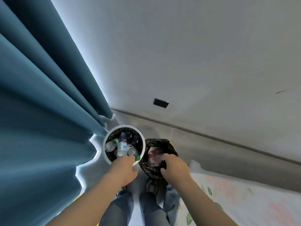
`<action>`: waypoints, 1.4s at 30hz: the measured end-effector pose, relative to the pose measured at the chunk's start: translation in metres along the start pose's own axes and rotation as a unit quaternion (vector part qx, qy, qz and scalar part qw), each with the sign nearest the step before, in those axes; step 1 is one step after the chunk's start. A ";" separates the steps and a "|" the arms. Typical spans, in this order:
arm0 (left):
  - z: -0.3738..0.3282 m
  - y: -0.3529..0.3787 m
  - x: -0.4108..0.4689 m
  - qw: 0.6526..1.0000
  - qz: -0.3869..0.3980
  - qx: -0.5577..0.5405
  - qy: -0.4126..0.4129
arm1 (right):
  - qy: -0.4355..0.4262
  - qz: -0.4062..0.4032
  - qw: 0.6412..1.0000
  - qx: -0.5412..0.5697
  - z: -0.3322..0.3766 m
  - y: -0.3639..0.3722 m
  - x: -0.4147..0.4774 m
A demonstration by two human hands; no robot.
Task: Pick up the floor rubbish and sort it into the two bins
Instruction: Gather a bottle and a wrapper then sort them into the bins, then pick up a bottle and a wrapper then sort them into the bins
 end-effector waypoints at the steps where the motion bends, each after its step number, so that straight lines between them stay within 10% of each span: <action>1: 0.000 -0.007 -0.010 1.000 -0.006 0.004 0.004 | -0.015 -0.006 1.000 -0.009 0.010 -0.009 -0.008; 19: 0.069 -0.126 -0.190 0.957 -0.231 -0.132 -0.118 | -0.325 -0.057 0.933 -0.143 0.213 -0.137 -0.080; 42: 0.108 -0.001 -0.427 0.688 -0.411 -0.380 -0.462 | -0.675 0.071 0.631 -0.376 0.401 -0.030 -0.252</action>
Point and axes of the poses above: each hand's wrist, its own x-axis towards the middle knuckle, its own y-axis out of the palm, z = x × y, the point moved 5 cm from there along x, towards the middle knuckle, and after that the axes turned 2 degrees about z, right-handed, at the moved point
